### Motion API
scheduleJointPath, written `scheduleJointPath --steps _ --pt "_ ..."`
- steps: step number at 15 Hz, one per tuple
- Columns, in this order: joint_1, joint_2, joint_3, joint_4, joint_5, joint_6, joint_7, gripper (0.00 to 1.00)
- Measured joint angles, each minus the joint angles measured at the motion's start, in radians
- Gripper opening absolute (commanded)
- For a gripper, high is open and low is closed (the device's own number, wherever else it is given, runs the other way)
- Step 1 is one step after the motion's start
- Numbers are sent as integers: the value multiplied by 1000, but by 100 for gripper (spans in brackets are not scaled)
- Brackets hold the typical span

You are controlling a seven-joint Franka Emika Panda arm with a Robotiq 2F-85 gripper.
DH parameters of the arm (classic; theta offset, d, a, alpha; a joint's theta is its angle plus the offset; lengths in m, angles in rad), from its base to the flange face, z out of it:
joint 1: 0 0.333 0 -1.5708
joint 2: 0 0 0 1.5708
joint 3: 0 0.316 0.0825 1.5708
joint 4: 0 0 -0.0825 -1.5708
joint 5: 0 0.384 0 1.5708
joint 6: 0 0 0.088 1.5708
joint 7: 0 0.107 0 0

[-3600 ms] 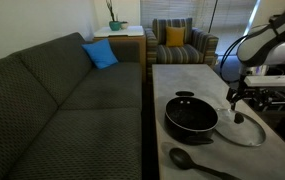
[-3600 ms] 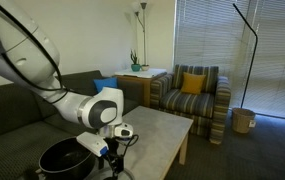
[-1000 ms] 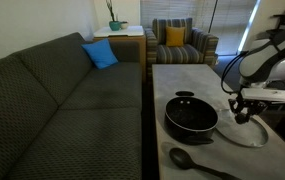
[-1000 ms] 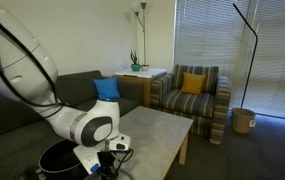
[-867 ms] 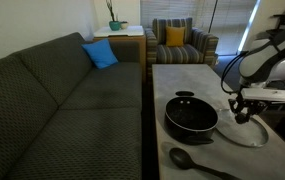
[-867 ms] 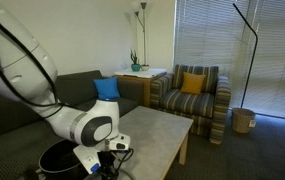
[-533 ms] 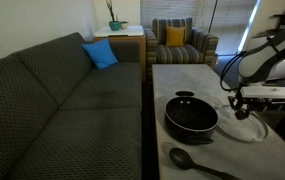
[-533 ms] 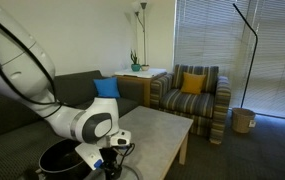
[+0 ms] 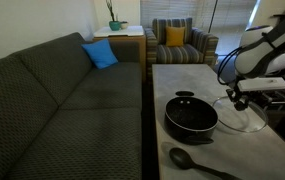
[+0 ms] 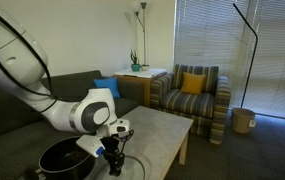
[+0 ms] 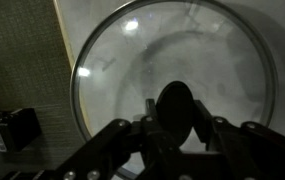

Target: Put the lid on the pot

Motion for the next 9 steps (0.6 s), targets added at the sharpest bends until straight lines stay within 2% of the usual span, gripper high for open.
scheduleJointPath --steps 9 --pt "106 -224 -73 -238 -2 -2 2 14"
